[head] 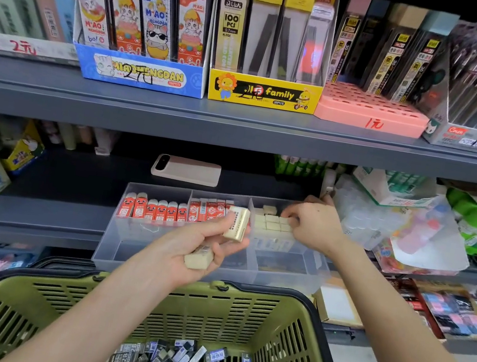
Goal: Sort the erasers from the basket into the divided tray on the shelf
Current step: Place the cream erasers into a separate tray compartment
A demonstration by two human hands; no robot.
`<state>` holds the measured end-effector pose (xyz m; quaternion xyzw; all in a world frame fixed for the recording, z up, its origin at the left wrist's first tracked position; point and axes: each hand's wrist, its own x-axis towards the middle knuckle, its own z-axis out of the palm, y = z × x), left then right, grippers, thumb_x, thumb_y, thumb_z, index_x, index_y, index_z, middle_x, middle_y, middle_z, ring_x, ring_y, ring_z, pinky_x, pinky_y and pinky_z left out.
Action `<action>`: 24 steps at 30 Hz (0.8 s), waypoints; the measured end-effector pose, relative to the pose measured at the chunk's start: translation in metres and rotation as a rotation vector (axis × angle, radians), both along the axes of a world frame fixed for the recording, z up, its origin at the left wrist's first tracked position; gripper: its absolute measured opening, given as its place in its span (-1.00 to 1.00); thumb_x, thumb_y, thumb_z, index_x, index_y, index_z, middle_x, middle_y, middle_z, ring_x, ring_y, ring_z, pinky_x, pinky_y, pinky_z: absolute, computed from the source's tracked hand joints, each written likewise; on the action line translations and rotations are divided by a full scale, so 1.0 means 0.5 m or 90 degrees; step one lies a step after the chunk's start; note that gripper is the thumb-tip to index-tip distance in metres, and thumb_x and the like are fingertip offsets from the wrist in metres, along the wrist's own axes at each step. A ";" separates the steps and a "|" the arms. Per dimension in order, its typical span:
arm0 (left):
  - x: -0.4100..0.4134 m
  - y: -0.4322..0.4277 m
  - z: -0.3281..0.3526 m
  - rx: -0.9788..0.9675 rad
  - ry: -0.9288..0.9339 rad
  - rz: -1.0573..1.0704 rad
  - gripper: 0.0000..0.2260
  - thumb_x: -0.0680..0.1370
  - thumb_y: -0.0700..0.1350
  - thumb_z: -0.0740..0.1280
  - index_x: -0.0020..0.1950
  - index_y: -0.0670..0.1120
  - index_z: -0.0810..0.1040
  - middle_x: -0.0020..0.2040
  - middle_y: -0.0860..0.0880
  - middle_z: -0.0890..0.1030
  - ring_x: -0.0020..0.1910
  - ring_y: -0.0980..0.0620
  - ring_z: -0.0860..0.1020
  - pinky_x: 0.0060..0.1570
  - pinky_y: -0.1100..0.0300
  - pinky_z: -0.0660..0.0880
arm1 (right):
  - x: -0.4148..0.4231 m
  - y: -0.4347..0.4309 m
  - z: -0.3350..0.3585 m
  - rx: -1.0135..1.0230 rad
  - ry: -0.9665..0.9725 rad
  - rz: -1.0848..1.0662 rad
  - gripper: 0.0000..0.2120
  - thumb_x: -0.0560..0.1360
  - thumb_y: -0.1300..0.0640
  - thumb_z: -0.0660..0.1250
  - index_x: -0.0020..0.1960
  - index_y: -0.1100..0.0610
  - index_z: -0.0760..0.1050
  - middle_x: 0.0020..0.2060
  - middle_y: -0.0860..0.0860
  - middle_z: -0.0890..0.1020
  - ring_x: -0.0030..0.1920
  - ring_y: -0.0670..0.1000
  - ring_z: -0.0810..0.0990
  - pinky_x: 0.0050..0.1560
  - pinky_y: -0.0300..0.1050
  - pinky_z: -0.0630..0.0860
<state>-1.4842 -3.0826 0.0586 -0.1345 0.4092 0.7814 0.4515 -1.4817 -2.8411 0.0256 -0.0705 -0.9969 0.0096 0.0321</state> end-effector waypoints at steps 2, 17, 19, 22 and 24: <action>0.001 0.002 0.004 -0.021 0.014 0.007 -0.64 0.27 -0.19 0.48 0.04 -0.22 0.59 -0.18 -0.21 0.69 -0.32 -0.07 0.66 -0.66 0.37 0.38 | 0.002 0.003 -0.002 -0.014 -0.002 -0.015 -0.66 0.50 0.19 0.13 0.11 -0.10 0.57 0.06 -0.15 0.64 0.20 -0.02 0.42 0.35 -0.03 0.08; 0.002 0.029 0.005 -0.073 0.166 -0.031 -0.75 0.22 -0.19 0.48 -0.12 -0.17 0.68 -0.36 -0.08 0.65 -0.46 0.08 0.54 -0.65 0.39 0.35 | 0.105 -0.144 0.122 -0.517 0.101 0.122 -0.93 0.50 0.06 0.34 -0.04 -0.09 0.54 -0.19 -0.11 0.63 -0.13 -0.06 0.54 -0.02 -0.10 0.50; 0.001 0.030 0.005 -0.066 0.128 -0.028 -0.78 0.29 -0.20 0.47 -0.10 -0.24 0.64 -0.36 -0.12 0.61 -0.46 0.07 0.52 -0.65 0.38 0.35 | 0.105 -0.126 0.117 -0.566 0.132 0.071 -0.92 0.50 0.11 0.34 -0.05 -0.06 0.55 -0.18 -0.09 0.63 -0.12 -0.02 0.58 -0.02 -0.08 0.53; -0.011 0.027 0.007 -0.038 0.001 0.029 -0.86 0.37 -0.31 0.39 -0.10 -0.31 0.58 -0.29 -0.18 0.54 -0.41 0.02 0.49 -0.64 0.36 0.36 | 0.084 -0.069 0.103 -0.525 0.223 -0.059 -0.89 0.51 0.14 0.32 0.02 0.08 0.56 -0.14 -0.01 0.64 -0.11 0.01 0.60 -0.03 -0.05 0.54; -0.018 0.019 0.008 -0.019 -0.053 0.069 -0.77 0.28 -0.33 0.36 -0.08 -0.32 0.56 -0.18 -0.24 0.52 -0.32 -0.04 0.48 -0.60 0.31 0.41 | 0.060 -0.030 0.089 -0.402 0.241 -0.135 -0.83 0.52 0.12 0.31 0.08 0.14 0.56 -0.16 0.02 0.63 -0.14 0.03 0.57 -0.09 -0.09 0.48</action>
